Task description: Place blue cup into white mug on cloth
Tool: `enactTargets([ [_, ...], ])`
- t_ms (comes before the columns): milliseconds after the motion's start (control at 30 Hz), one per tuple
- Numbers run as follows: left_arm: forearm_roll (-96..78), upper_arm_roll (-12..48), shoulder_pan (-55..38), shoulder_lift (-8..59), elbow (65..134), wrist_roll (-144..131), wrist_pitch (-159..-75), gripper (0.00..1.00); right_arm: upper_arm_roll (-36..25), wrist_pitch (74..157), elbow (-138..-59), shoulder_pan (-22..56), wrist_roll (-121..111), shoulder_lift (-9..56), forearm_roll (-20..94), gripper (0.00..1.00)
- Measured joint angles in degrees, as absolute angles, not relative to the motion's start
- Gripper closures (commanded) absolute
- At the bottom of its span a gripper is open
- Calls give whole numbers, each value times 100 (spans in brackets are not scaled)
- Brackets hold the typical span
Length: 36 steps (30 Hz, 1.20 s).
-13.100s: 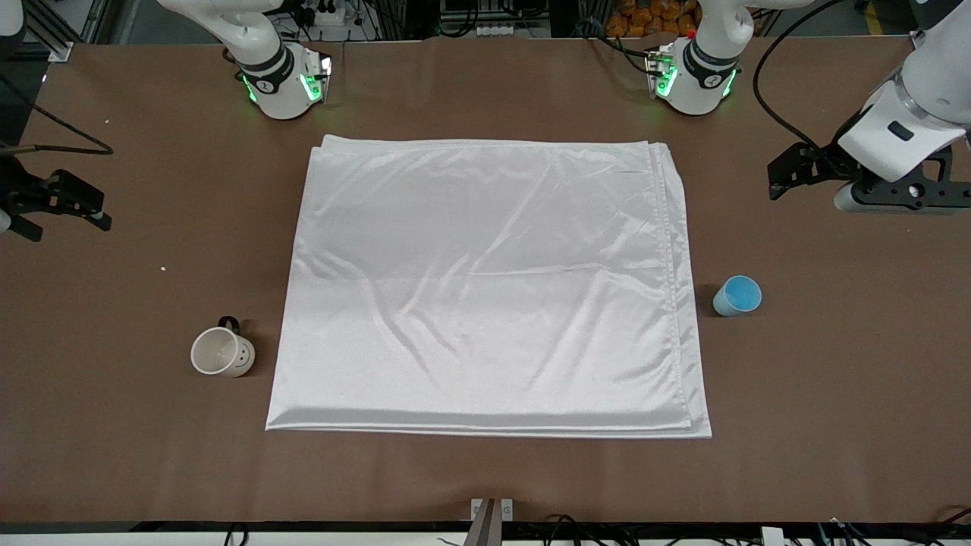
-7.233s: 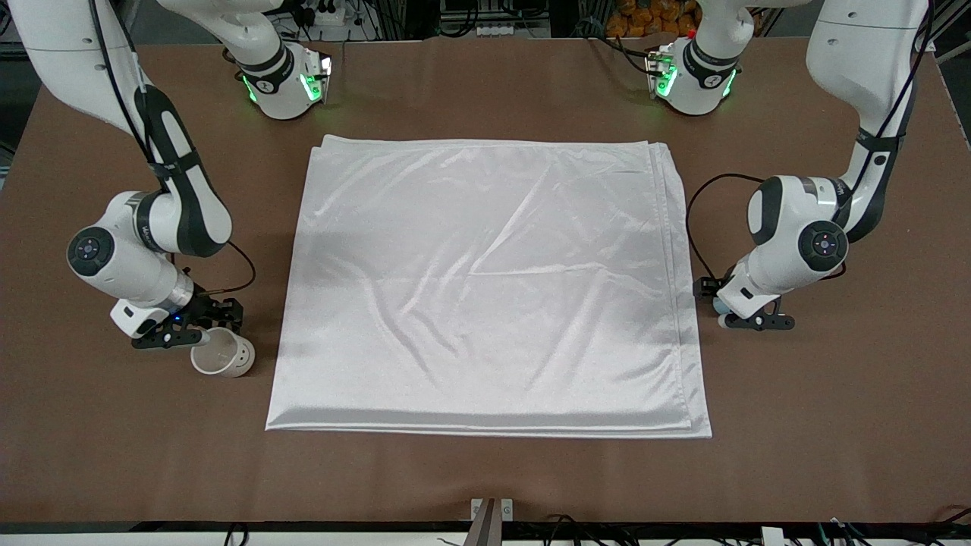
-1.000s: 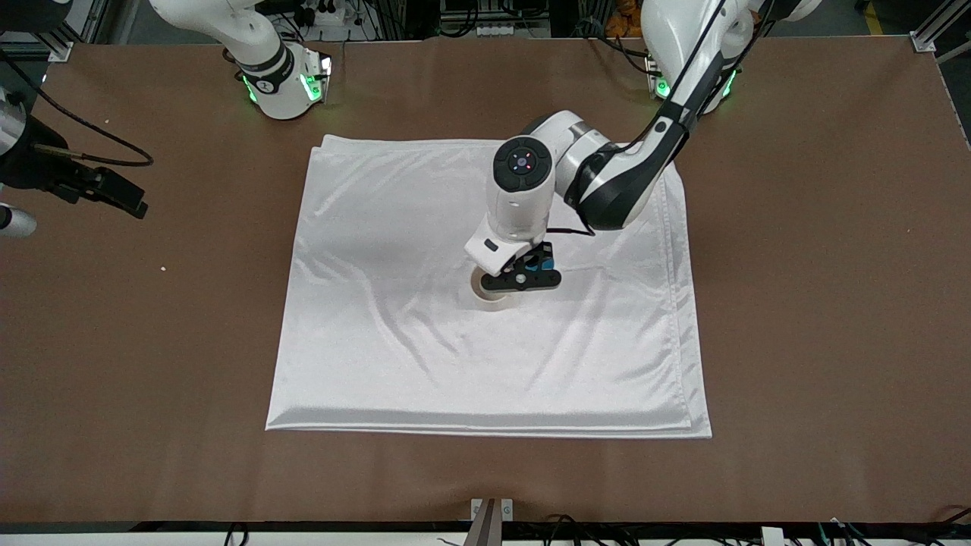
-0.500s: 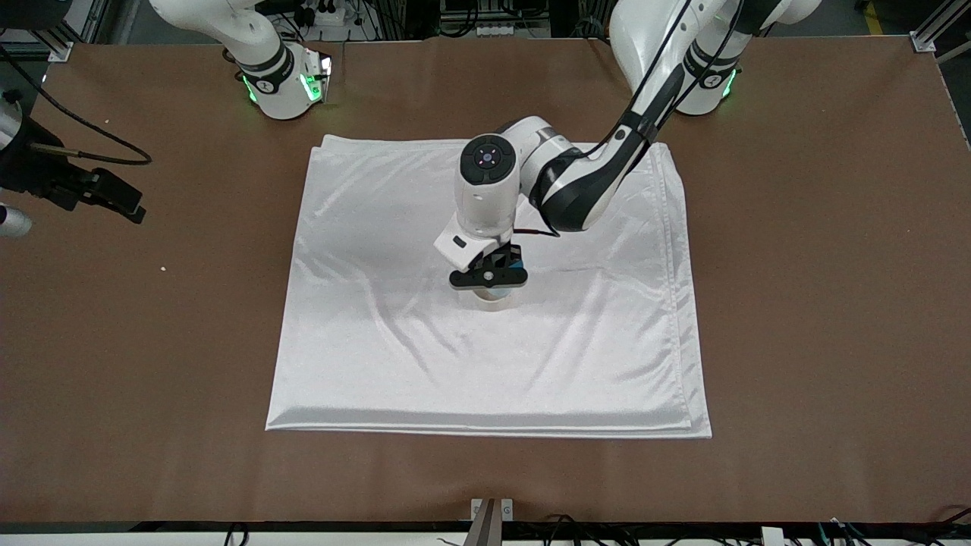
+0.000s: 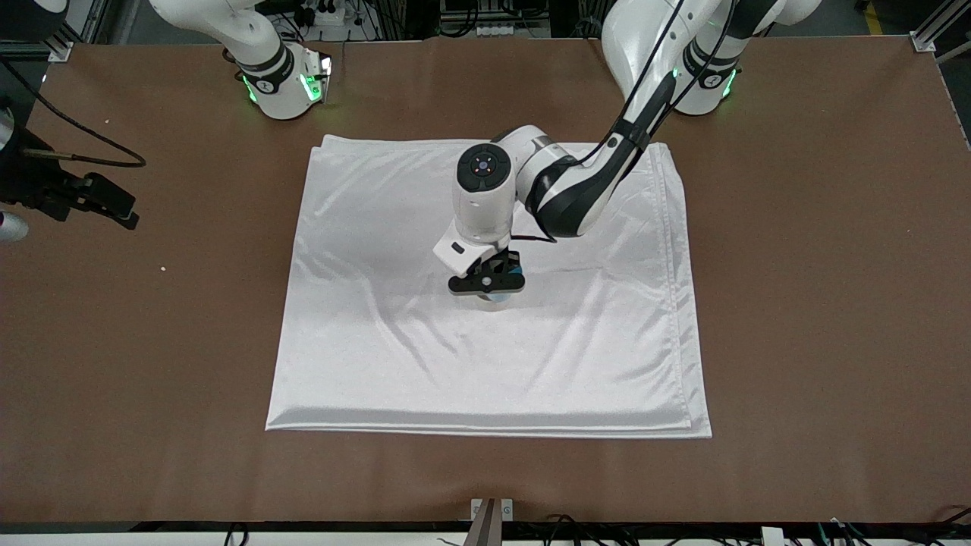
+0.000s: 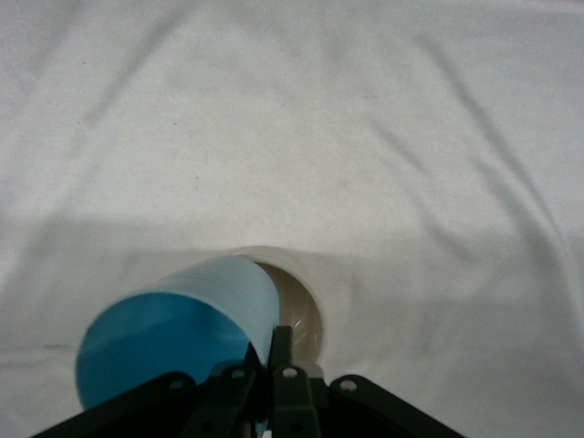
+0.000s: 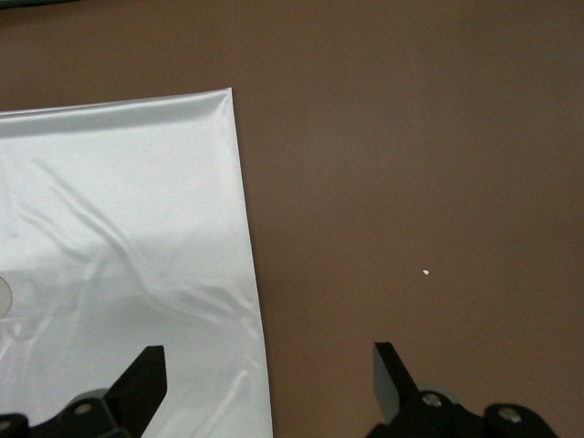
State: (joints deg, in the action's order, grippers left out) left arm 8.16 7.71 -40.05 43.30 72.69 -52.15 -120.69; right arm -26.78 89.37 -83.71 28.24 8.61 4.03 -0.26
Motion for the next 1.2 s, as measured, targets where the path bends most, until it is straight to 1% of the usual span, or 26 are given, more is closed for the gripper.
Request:
enactTargets([
  [200, 802, 776, -4053, 4389, 7258, -5220, -12121, 100, -2571, 9011, -8373, 2662, 812, 404, -25, 0],
  [433, 770, 780, -4079, 4453, 7256, -5237, -12139, 100, -1645, 9159, -8378, 1568, 529, 414, -22, 0],
  [667, 752, 780, -4078, 4564, 7256, -5237, -12223, 100, -1049, 9253, -8402, 697, 183, 426, 36, 0],
  [867, 702, 782, -4078, 4607, 7254, -5238, -12243, 100, -401, 9302, -8449, 54, 90, 428, 73, 0],
  [933, 694, 784, -4078, 4614, 7254, -5237, -12243, 90, -206, 9309, -8454, -104, 90, 427, 74, 0],
  [1000, 684, 791, -4079, 4620, 7254, -5238, -12243, 75, -42, 9312, -8455, -229, 91, 427, 74, 0],
  [1033, 682, 795, -4079, 4621, 7254, -5237, -12243, 70, 36, 9313, -8455, -287, 91, 427, 74, 0],
  [1100, 680, 801, -4079, 4623, 7254, -5237, -12243, 64, 166, 9313, -8455, -380, 91, 427, 74, 0],
  [1200, 673, 806, -4080, 4623, 7247, -5238, -12243, 59, 333, 9315, -8455, -504, 92, 427, 74, 0],
])
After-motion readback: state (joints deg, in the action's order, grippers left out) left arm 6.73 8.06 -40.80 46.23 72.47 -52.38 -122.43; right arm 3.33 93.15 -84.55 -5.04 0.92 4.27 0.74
